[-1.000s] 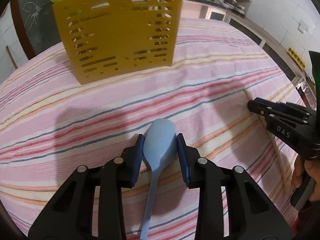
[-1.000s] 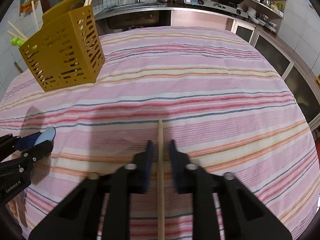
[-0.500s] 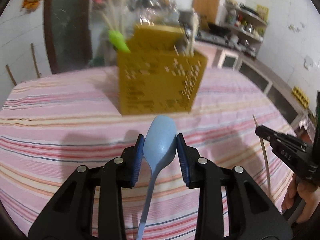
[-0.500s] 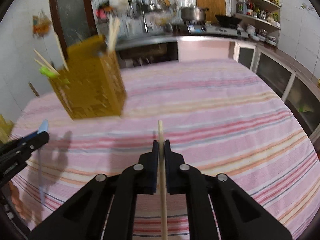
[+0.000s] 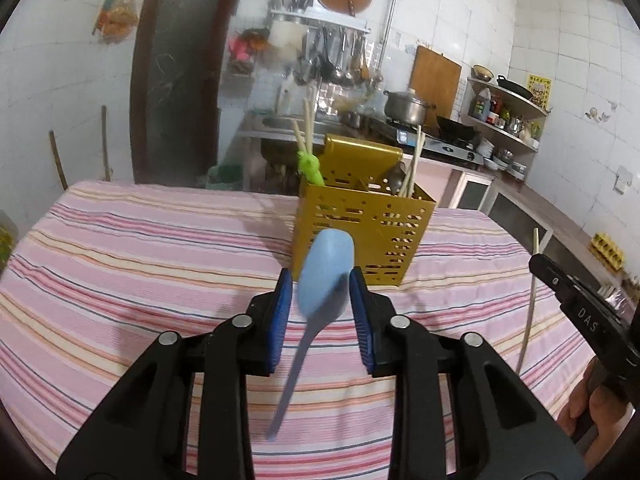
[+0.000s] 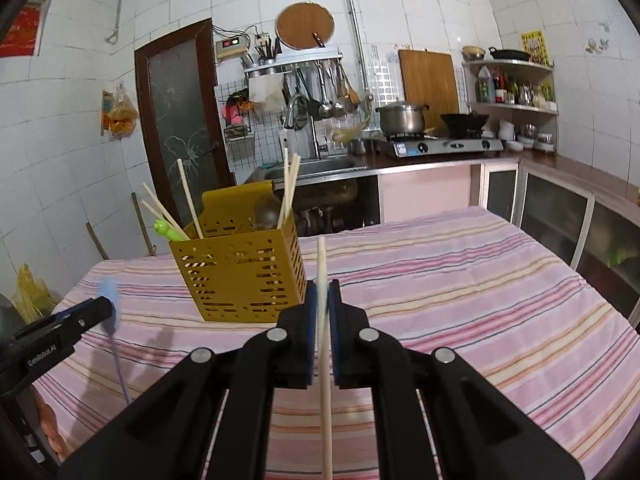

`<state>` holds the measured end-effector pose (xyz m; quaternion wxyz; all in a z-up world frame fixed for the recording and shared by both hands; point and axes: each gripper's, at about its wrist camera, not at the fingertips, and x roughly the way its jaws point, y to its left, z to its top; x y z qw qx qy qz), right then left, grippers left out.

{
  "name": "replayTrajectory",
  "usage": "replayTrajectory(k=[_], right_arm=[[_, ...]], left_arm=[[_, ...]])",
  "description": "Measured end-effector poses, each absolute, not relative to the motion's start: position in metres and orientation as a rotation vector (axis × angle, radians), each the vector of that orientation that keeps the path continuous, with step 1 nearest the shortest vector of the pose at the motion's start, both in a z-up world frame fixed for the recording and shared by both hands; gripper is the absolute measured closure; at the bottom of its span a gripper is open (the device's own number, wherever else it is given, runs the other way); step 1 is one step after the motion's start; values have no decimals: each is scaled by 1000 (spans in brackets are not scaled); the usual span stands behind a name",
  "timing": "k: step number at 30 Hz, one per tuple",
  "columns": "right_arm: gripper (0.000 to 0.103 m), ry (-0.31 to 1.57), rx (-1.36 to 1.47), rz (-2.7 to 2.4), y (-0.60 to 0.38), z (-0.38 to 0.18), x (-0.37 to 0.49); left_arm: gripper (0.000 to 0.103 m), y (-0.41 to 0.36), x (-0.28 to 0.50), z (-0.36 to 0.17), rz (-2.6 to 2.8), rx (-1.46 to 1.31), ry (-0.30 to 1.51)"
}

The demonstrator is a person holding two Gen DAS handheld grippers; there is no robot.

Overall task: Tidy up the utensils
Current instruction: 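Lift the chopstick and blue spoon and carry them above the yellow holder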

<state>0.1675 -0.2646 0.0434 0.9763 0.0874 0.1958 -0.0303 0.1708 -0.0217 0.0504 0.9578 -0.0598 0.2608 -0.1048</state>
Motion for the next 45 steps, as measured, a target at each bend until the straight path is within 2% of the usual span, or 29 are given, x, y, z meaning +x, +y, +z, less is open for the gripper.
replayTrajectory(k=[5,9,13,14,15,17,23,32,38,41,44,45], right_arm=[[97,381,162,-60,-257,44,168],[97,379,145,-57,-254,45,167],[97,424,121,-51,-256,43,174],[97,430,123,-49,-255,41,175],[97,442,125,-48,-256,39,177],[97,467,136,-46,-259,33,182],[97,501,143,-70,-270,24,200],[97,548,139,-80,-278,6,232],[97,569,135,-71,-277,-3,244],[97,576,132,-67,-277,-6,246],[97,570,130,-68,-276,-5,244],[97,567,131,-67,-276,-4,243]], left_arm=[[89,-16,167,52,-207,-122,506],[91,-13,169,54,-204,-123,499],[90,-16,185,48,-221,-83,590],[78,-17,194,43,-222,-68,624],[59,-20,201,39,-217,-45,649],[48,-23,212,28,-194,-5,669],[41,-44,243,-5,-232,111,766],[41,-59,285,-48,-272,144,902],[43,-69,297,-53,-306,172,915],[52,-69,300,-54,-319,166,919],[71,-68,299,-52,-327,161,919],[71,-68,299,-51,-325,157,921]])
